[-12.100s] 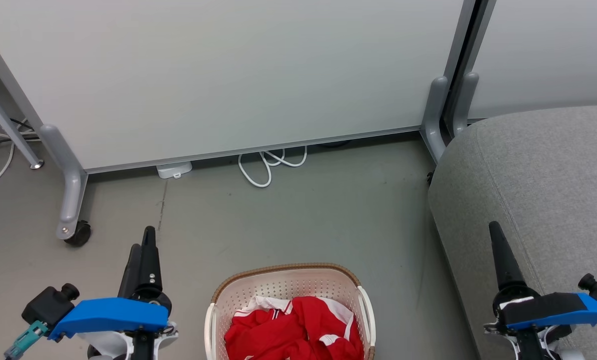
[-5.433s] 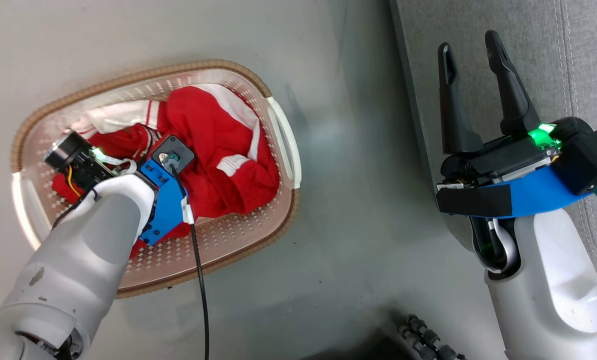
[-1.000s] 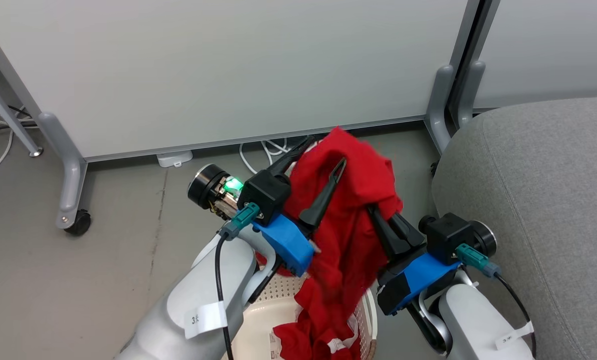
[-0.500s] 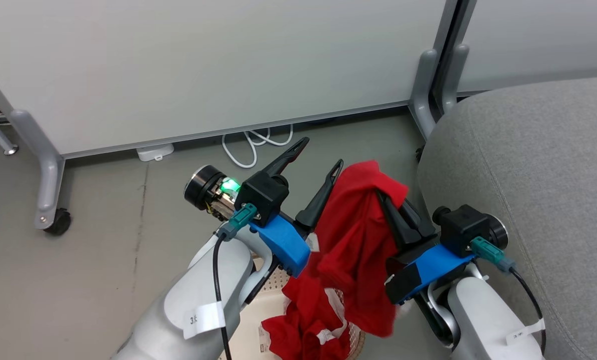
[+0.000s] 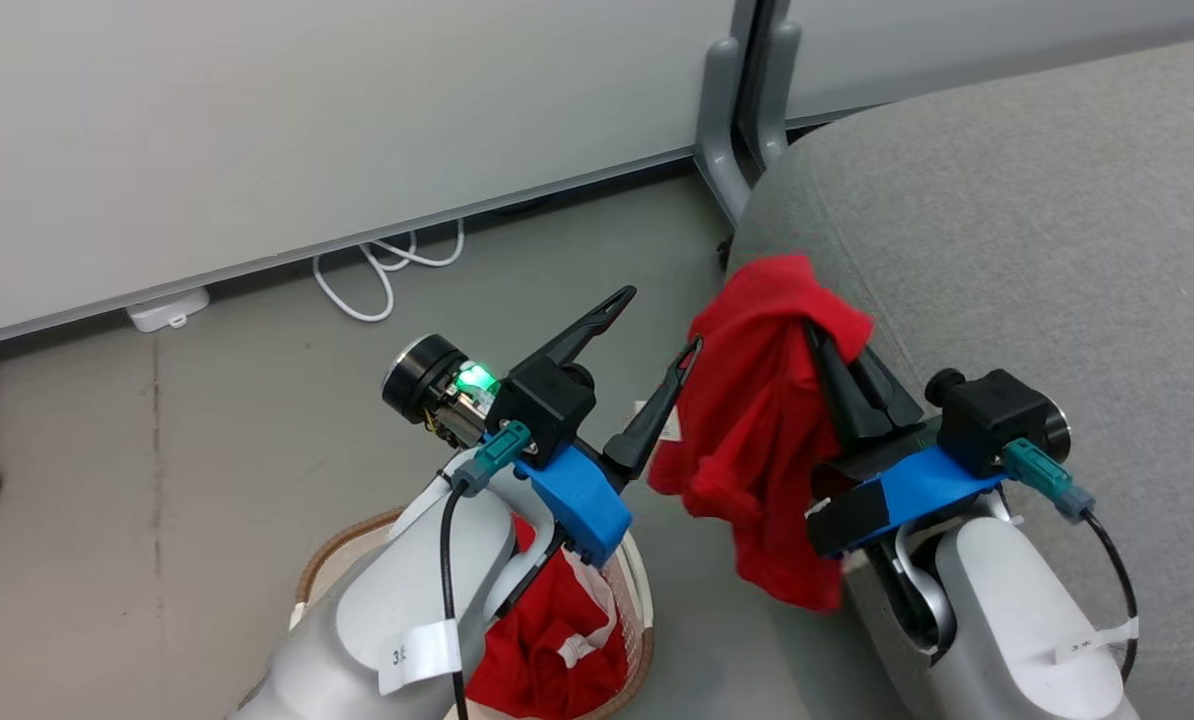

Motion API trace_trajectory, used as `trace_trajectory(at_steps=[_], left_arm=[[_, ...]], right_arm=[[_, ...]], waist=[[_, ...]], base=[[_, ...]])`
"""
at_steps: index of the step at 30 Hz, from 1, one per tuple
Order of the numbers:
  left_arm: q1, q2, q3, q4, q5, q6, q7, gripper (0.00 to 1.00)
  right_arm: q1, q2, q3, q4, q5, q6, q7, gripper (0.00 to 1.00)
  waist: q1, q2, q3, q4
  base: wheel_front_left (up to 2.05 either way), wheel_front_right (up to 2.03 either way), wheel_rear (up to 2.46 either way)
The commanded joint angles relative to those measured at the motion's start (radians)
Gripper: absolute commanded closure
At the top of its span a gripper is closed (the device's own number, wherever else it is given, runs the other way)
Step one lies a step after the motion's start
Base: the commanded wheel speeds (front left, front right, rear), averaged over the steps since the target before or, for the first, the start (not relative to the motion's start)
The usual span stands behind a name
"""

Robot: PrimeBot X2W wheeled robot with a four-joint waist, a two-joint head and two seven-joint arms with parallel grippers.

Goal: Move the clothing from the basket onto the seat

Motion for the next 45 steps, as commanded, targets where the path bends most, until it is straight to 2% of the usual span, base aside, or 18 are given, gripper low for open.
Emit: trace_trajectory(at_steps=[1,13,21,33,38,45], left_arm=[[0.007,0.004,-0.001,-0.005,0.004,0.002,-0.003,0.0],[0.019,0.003,-0.054,-0.011,0.004,-0.004,-0.003,0.0],[0.032,-0.005,-0.097,-0.019,-0.001,-0.006,-0.003,0.0],[0.028,-0.004,-0.109,-0.026,-0.01,-0.006,-0.003,0.0],[0.002,0.012,-0.089,-0.044,0.0,0.006,-0.003,0.0],[-0.06,0.046,-0.088,-0.063,0.025,0.009,0.008,0.0]], right_arm=[[-0.016,-0.003,-0.005,-0.009,-0.005,0.0,-0.001,1.0],[0.021,-0.004,-0.131,-0.066,-0.04,0.0,-0.001,1.0],[0.062,-0.015,-0.222,-0.105,-0.05,0.0,-0.001,1.0],[0.101,-0.016,-0.274,-0.128,-0.06,0.0,-0.001,1.0],[0.036,-0.009,-0.29,-0.142,-0.053,0.0,-0.001,1.0],[-0.126,-0.031,-0.359,-0.188,-0.069,0.0,-0.001,1.0]], waist=[[-0.0001,0.0,0.019,-0.033],[-0.0001,0.0,0.048,-0.194],[-0.0001,0.0,0.056,-0.26],[-0.0001,0.0,0.066,-0.268],[-0.0001,0.0,0.099,-0.262],[-0.0001,0.0,0.217,-0.23]], base=[[0.0,0.0,0.0],[0.0,0.0,0.0],[0.0,0.0,0.0],[0.0,0.0,0.0],[0.0,0.0,0.0],[0.0,0.0,0.0]])
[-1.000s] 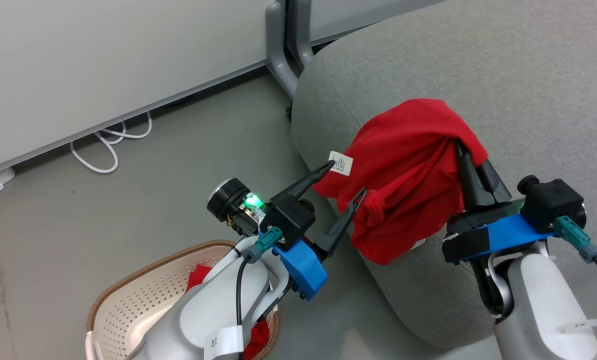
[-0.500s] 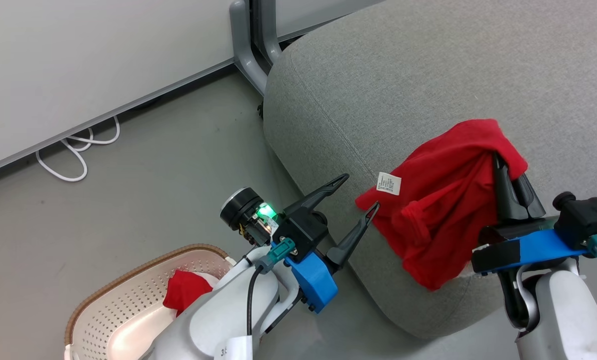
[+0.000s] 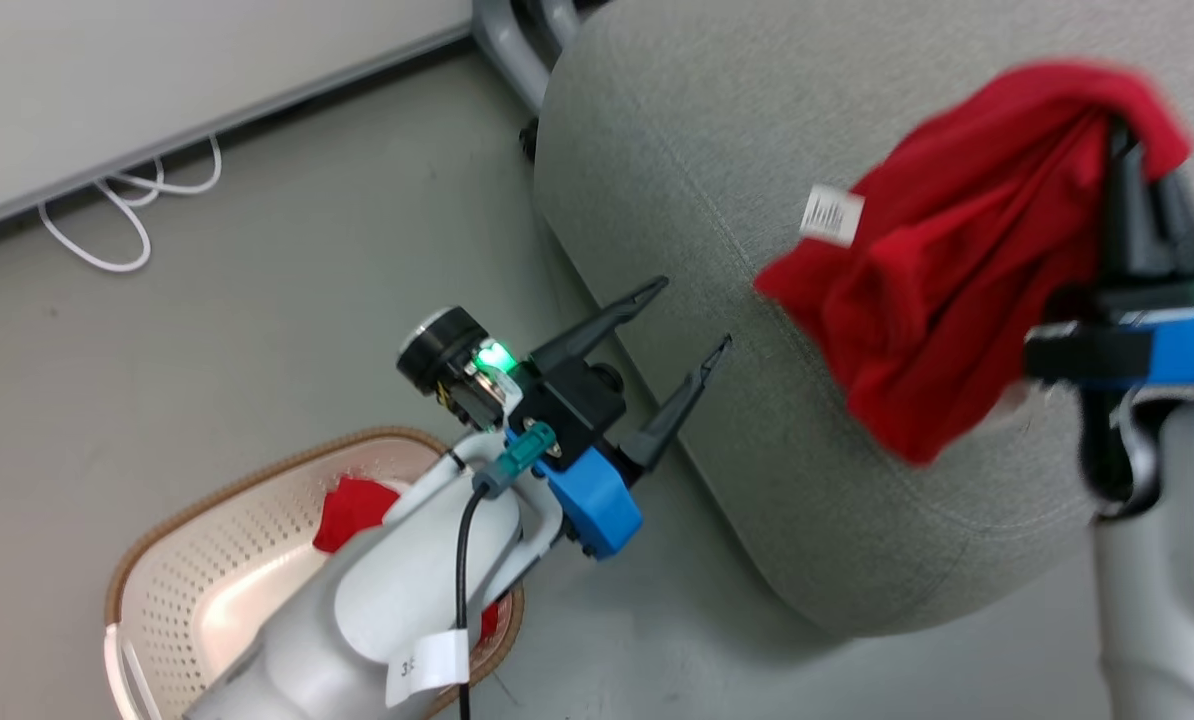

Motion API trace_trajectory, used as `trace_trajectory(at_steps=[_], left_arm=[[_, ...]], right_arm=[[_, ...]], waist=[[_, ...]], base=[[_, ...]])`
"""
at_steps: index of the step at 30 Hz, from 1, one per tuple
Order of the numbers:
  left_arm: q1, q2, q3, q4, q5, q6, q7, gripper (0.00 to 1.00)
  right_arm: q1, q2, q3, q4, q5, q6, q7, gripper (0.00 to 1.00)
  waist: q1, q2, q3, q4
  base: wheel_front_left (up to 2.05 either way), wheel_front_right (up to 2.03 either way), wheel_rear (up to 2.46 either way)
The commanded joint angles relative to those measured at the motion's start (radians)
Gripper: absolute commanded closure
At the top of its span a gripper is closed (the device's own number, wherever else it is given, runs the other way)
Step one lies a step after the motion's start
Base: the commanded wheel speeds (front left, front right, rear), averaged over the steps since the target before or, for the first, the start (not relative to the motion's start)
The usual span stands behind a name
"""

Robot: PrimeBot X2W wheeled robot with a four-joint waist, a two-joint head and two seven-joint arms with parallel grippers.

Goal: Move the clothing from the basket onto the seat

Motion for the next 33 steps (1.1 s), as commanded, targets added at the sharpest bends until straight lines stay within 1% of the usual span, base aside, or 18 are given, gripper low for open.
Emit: trace_trajectory(at_steps=[1,5,9,12,17,21,23,26,33], left_arm=[[-0.027,0.012,0.001,-0.008,0.01,0.008,0.006,0.0],[-0.073,0.045,0.008,-0.036,0.027,0.012,0.024,0.0],[-0.122,0.078,0.01,-0.078,0.049,0.015,0.051,0.0],[-0.156,0.101,0.01,-0.113,0.064,0.016,0.073,0.0],[-0.194,0.126,0.009,-0.166,0.079,0.015,0.102,0.0],[-0.211,0.138,0.007,-0.198,0.088,0.023,0.117,0.0],[-0.216,0.145,0.007,-0.211,0.09,0.026,0.119,0.0],[-0.211,0.154,0.006,-0.222,0.091,0.03,0.121,0.0],[-0.19,0.165,-0.004,-0.233,0.083,0.033,0.117,0.0]], right_arm=[[-0.052,-0.017,-0.021,-0.01,-0.007,0.0,-0.001,1.0],[-0.191,-0.058,-0.083,-0.019,-0.017,0.0,-0.001,1.0],[-0.323,-0.123,-0.148,-0.026,-0.026,0.0,-0.001,1.0],[-0.408,-0.176,-0.215,-0.017,-0.029,0.0,-0.001,1.0],[-0.509,-0.271,-0.341,0.06,0.0,0.0,-0.001,1.0],[-0.516,-0.313,-0.408,0.141,-0.017,0.0,-0.001,1.0],[-0.503,-0.316,-0.438,0.183,-0.034,0.0,-0.001,1.0],[-0.474,-0.295,-0.454,0.236,-0.058,0.0,-0.001,1.0],[-0.407,-0.21,-0.455,0.354,-0.089,0.0,0.0,1.0]], waist=[[0.0,-0.0001,0.065,0.023],[0.0,-0.0001,0.155,0.04],[0.0,-0.0001,0.257,0.052],[0.0,-0.0001,0.326,0.063],[0.0,-0.0001,0.418,0.082],[0.0,-0.0001,0.467,0.097],[0.0,-0.0001,0.485,0.102],[0.0,-0.0001,0.497,0.105],[0.0,-0.0001,0.495,0.106]], base=[[0.0,0.0,0.0],[0.0,0.0,0.0],[0.0,0.0,0.0],[0.0,0.0,0.0],[0.0,0.0,0.0],[0.0,0.0,0.0],[0.0,0.0,0.0],[0.0,0.0,0.0],[0.0,0.0,0.0]])
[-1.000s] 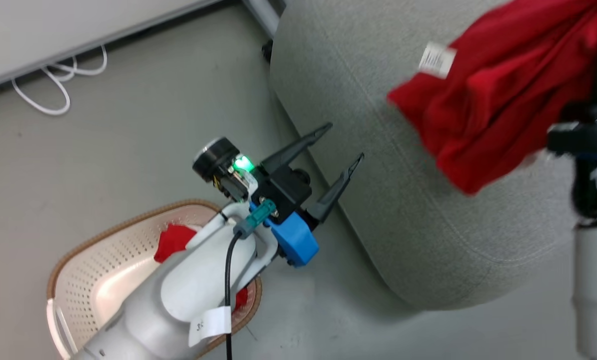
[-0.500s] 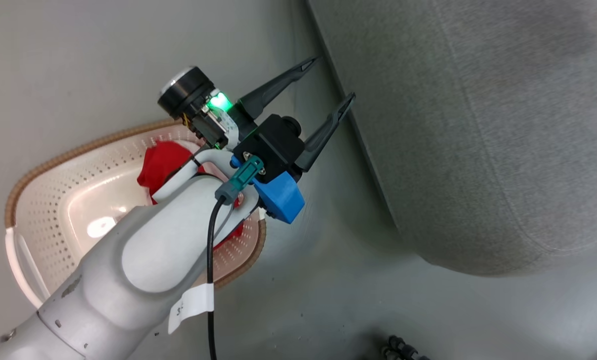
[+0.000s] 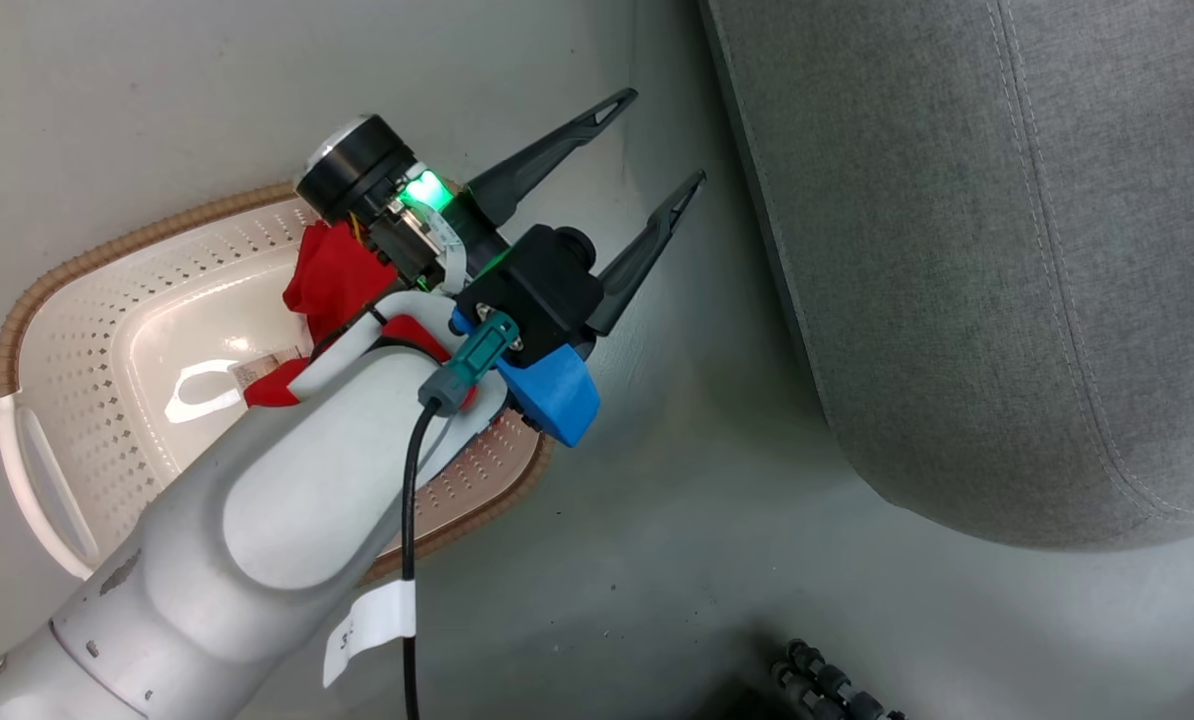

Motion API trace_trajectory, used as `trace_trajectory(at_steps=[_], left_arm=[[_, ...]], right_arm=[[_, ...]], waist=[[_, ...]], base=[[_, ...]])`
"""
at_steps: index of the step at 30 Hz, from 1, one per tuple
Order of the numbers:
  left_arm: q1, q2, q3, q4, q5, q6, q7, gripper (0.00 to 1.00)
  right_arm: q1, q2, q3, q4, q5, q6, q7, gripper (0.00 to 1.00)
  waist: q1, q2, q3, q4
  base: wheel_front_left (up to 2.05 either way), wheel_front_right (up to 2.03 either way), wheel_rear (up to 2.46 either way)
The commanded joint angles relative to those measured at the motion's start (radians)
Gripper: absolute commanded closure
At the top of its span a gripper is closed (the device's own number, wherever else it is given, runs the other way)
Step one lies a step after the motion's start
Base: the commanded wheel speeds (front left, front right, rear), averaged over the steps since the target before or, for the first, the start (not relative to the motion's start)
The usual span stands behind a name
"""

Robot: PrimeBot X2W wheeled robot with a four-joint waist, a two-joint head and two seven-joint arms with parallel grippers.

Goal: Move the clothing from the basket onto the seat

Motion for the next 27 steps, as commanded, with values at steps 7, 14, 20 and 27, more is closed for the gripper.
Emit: trace_trajectory(at_steps=[7,14,20,27], left_arm=[[0.008,0.0,-0.007,-0.003,-0.008,0.005,-0.014,0.0],[0.035,-0.014,-0.013,0.024,-0.022,0.018,-0.046,0.0],[0.075,-0.042,-0.016,0.069,-0.045,0.022,-0.096,0.0],[0.14,-0.068,0.016,0.119,-0.069,0.048,-0.129,0.0]], right_arm=[[0.051,0.037,0.017,0.107,-0.012,0.0,-0.001,1.0],[0.119,0.05,0.037,0.079,-0.002,0.0,-0.001,0.0],[0.262,0.077,0.046,-0.053,0.006,0.0,-0.001,0.0],[0.416,0.11,0.128,-0.206,-0.01,0.0,-0.001,0.0]], waist=[[-0.0001,-0.0001,-0.014,0.012],[-0.0001,-0.0001,-0.062,0.019],[-0.0001,-0.0001,-0.156,0.028],[-0.0001,-0.0001,-0.292,0.053]], base=[[0.0,0.0,0.0],[0.0,0.0,0.0],[0.0,0.0,0.0],[0.0,0.0,0.0]])
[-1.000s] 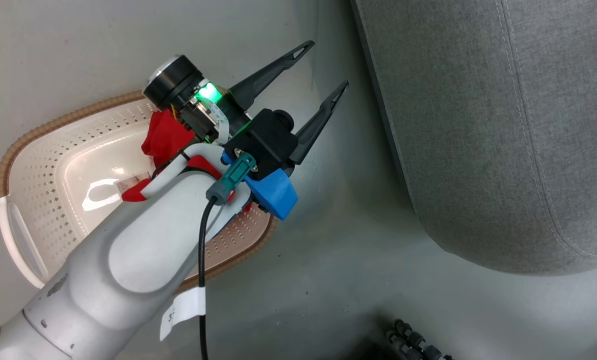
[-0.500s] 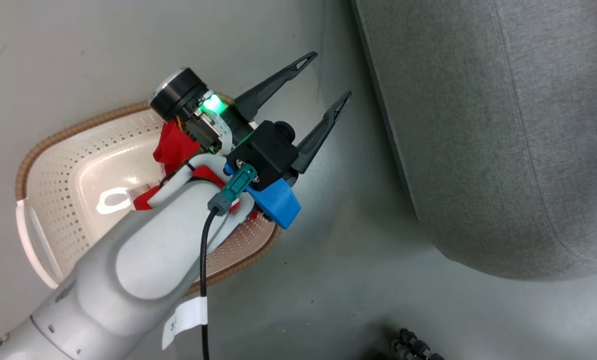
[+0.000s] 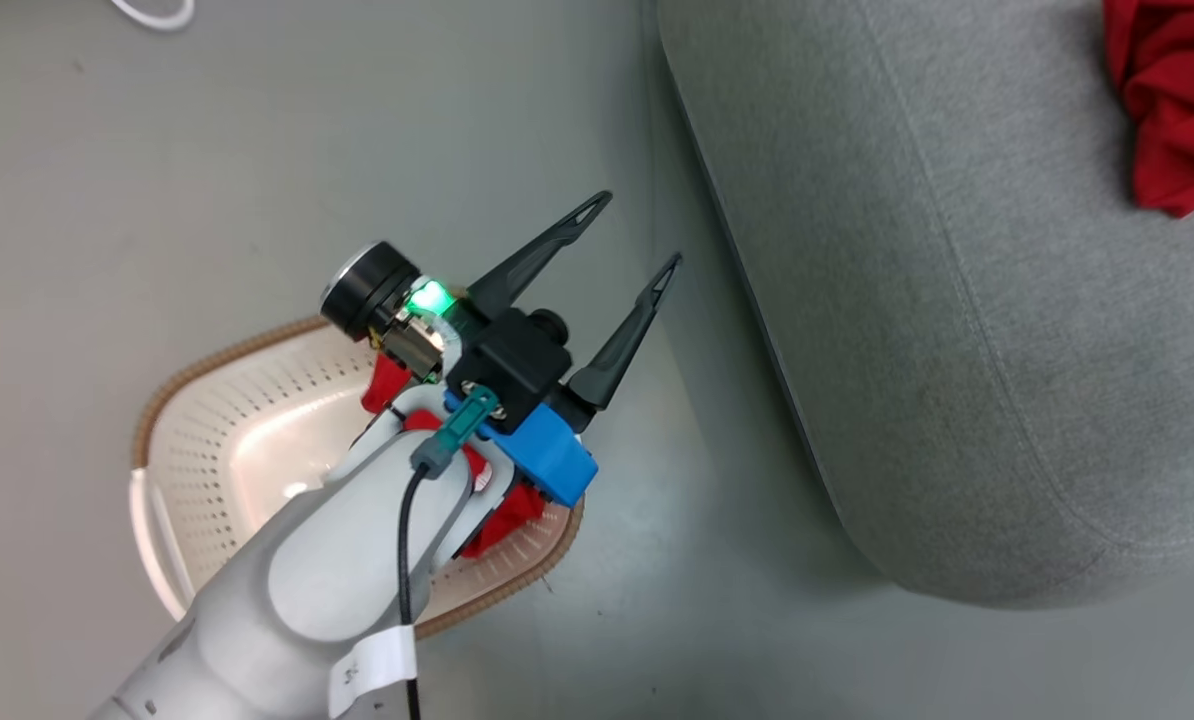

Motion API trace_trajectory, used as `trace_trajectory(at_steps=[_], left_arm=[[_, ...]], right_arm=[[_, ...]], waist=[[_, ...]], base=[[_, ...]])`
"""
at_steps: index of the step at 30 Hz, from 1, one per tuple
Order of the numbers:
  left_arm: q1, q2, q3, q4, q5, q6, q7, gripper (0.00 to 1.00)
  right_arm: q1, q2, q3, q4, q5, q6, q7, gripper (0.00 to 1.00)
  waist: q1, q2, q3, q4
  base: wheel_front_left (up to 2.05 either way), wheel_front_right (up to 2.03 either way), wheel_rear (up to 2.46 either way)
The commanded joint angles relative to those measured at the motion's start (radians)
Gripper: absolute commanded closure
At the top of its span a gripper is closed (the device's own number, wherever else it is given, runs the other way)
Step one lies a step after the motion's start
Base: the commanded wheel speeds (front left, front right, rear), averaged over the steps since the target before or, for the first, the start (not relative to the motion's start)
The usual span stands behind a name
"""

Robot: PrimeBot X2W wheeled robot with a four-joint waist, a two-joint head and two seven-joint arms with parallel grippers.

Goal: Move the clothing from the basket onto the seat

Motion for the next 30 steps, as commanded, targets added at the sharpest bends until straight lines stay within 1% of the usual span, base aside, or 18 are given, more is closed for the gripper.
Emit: trace_trajectory(at_steps=[1,4,8,12,16,19,23,30], left_arm=[[0.018,-0.005,0.014,-0.001,-0.005,0.009,-0.006,0.0],[0.07,-0.011,0.072,-0.041,-0.006,0.029,-0.007,0.0],[0.151,-0.014,0.172,-0.095,0.008,0.05,-0.007,0.0],[0.236,-0.023,0.276,-0.129,0.026,0.058,-0.007,0.0],[0.312,-0.044,0.386,-0.15,0.05,0.065,-0.007,0.0],[0.361,-0.064,0.462,-0.162,0.071,0.061,-0.007,0.0],[0.418,-0.091,0.546,-0.17,0.1,0.043,-0.006,0.0],[0.521,-0.139,0.647,-0.161,0.143,-0.001,-0.007,0.0]], right_arm=[[0.026,0.004,0.02,-0.016,-0.008,0.0,0.0,0.0],[0.064,-0.006,0.084,-0.056,0.011,0.0,0.0,0.0],[0.104,-0.023,0.178,-0.084,0.028,0.0,0.0,0.0],[0.13,-0.026,0.266,-0.107,0.045,0.0,0.0,0.0],[0.152,-0.011,0.338,-0.11,0.062,0.0,0.0,0.0],[0.169,-0.001,0.386,-0.11,0.068,0.0,0.0,0.0],[0.192,0.017,0.438,-0.099,0.075,0.0,0.0,0.0],[0.247,0.052,0.471,-0.06,0.099,0.0,0.0,0.0]], waist=[[0.0001,0.0,-0.068,0.022],[0.0001,0.0,-0.127,0.048],[0.0001,0.0,-0.195,0.091],[0.0001,0.0,-0.259,0.136],[0.0001,0.0,-0.317,0.179],[0.0001,0.0,-0.353,0.208],[0.0001,0.0,-0.398,0.24],[0.0001,0.0,-0.473,0.28]], base=[[0.0,0.0,0.0],[0.0,0.0,0.0],[0.0,0.0,0.0],[0.0,0.0,0.0],[0.0,0.0,0.0],[0.0,0.0,0.0],[0.0,0.0,0.0],[0.0,0.0,0.0]])
